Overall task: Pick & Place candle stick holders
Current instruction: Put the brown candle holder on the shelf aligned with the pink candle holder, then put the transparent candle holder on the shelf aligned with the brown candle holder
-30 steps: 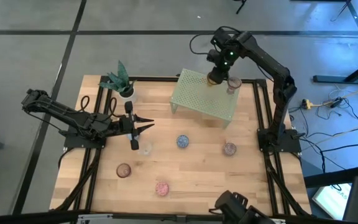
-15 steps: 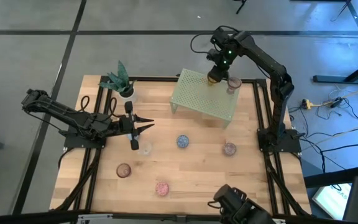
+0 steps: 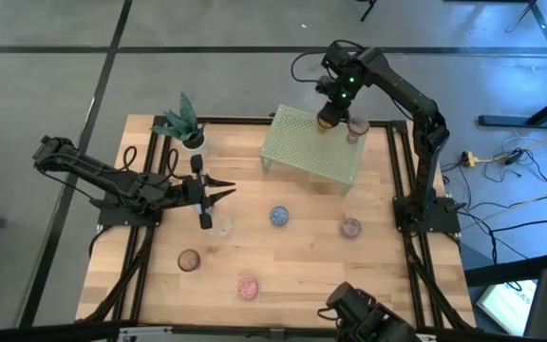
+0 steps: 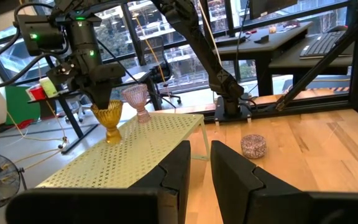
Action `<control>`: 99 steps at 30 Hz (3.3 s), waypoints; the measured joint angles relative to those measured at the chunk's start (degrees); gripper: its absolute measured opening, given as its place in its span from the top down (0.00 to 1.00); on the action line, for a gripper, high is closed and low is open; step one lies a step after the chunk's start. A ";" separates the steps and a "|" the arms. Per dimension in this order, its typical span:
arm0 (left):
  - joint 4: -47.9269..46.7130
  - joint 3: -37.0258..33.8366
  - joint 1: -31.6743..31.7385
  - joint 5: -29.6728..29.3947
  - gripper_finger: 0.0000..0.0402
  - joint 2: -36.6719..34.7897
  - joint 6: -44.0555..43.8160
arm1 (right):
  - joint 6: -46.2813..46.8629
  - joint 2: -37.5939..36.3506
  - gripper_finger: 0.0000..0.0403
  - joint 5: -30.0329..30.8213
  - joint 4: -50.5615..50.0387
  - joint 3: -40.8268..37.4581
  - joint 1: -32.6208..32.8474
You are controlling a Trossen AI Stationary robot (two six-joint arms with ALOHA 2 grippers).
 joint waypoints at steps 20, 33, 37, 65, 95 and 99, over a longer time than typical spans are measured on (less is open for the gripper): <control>0.00 0.00 0.00 0.02 0.85 0.00 0.00 | 0.17 -0.03 0.91 -0.94 0.82 -1.51 0.02; 0.00 0.00 0.00 0.00 0.85 0.00 0.00 | -0.03 -0.13 0.90 -1.69 0.93 -2.14 0.02; 0.00 0.00 0.00 0.02 0.85 0.00 0.00 | -0.03 -0.13 0.90 -1.67 0.86 -2.16 0.02; 0.00 0.00 0.00 0.00 0.85 0.00 0.00 | -0.25 0.15 0.75 1.21 0.09 -2.32 0.34; 0.00 0.00 0.00 0.00 0.85 0.00 0.00 | -1.60 0.03 0.57 2.59 -2.78 -0.79 1.15; 0.00 0.00 0.00 0.00 0.85 0.00 0.00 | -1.58 0.02 0.57 2.59 -2.95 1.99 1.76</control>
